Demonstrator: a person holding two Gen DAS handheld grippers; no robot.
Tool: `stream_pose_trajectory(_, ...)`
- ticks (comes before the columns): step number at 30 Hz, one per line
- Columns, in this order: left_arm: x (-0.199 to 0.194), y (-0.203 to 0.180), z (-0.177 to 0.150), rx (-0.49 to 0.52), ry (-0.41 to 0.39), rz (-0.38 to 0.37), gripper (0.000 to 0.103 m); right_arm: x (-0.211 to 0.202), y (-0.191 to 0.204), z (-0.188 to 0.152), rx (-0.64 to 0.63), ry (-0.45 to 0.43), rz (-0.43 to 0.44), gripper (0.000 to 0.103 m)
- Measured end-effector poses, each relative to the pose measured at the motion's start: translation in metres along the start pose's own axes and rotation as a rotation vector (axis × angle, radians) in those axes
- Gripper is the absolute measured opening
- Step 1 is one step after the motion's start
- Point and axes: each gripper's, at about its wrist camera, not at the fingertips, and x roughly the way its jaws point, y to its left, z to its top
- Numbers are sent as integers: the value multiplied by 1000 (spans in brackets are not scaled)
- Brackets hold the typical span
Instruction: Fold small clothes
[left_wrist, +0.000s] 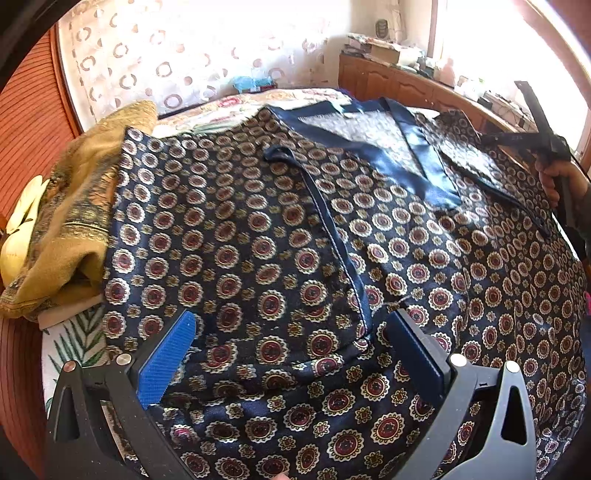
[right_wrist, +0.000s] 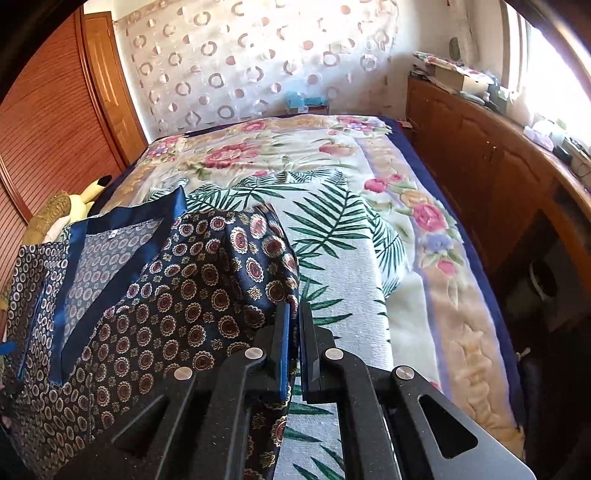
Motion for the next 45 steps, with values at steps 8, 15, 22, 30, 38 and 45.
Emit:
stream_pose_trajectory(8,-33,30,12,-64,-121,38,103,-16,14,-2,-82,-5,-13,32)
stream_pose_trajectory(15,-49,66,32,-109,-190,33,98,-6,19,-13,-125,43,10,40)
stream_pose_trajectory(22,-42,85,51,-129,-191,31,66,-4,24,-19,-147,31,17,46)
stream_pose_trajectory(30,-12,104,66,-151,-141,70,52,-1,23,-23,-161,16,24,53)
stream_pose_trajectory(38,10,114,88,-164,-140,61,31,-1,24,-23,-165,12,26,54)
stream_pose_trajectory(45,26,119,104,-166,-102,96,29,-1,24,-23,-165,12,27,55)
